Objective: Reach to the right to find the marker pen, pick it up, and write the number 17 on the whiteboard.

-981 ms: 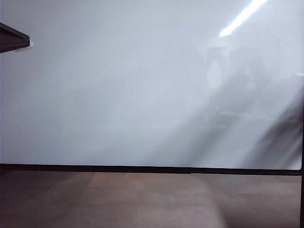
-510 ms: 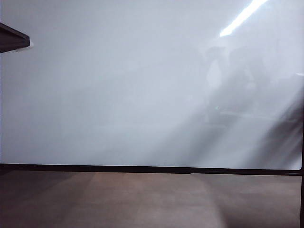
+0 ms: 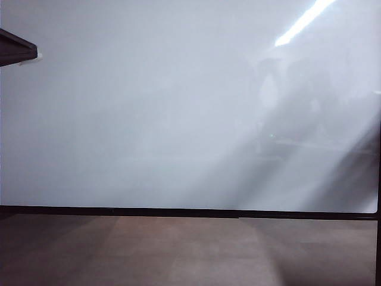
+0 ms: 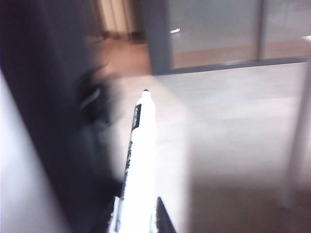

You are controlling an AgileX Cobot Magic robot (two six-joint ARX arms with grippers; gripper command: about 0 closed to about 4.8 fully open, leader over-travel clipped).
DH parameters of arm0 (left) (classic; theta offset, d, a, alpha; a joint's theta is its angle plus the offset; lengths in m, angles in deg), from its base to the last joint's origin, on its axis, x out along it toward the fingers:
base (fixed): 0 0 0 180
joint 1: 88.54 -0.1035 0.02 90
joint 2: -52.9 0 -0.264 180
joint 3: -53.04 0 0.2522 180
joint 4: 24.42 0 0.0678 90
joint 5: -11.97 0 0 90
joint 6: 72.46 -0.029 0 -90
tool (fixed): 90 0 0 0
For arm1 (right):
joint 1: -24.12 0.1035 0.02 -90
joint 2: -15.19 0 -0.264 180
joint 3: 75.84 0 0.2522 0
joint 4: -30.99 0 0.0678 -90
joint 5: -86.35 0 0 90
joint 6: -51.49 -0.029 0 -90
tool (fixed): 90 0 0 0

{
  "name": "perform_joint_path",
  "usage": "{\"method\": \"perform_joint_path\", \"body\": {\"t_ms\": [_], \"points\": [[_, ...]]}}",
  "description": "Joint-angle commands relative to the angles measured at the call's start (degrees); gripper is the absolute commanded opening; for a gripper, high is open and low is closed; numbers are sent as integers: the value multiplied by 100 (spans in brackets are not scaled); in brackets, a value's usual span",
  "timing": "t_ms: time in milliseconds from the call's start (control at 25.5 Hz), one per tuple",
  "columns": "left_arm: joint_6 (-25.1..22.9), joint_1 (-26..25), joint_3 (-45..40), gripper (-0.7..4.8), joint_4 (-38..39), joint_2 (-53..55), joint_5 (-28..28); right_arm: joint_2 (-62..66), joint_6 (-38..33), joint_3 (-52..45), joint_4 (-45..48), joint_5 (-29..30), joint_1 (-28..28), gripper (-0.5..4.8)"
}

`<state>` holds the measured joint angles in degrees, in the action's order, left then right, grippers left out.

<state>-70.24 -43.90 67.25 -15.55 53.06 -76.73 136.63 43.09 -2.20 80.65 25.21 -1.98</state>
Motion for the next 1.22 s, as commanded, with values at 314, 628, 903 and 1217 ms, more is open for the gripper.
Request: {"method": "perform_joint_path", "body": {"t_ms": [314, 628, 903, 1217], "points": [[-7, -1891, 4, -5, -26, 7, -4, -4529, -699, 15, -2667, -2127, -407, -6], [-7, -3158, 4, -5, -9, 7, 57, -6767, -581, 15, -4830, -2393, 820, -6], [-7, -3143, 468, -5, 181, 7, -313, -6832, -527, 20, -4642, -3593, 4393, -6], [-7, -2771, 3106, -5, 737, 1045, -809, -5077, -317, 846, -3910, -4221, 5700, -6]]}}
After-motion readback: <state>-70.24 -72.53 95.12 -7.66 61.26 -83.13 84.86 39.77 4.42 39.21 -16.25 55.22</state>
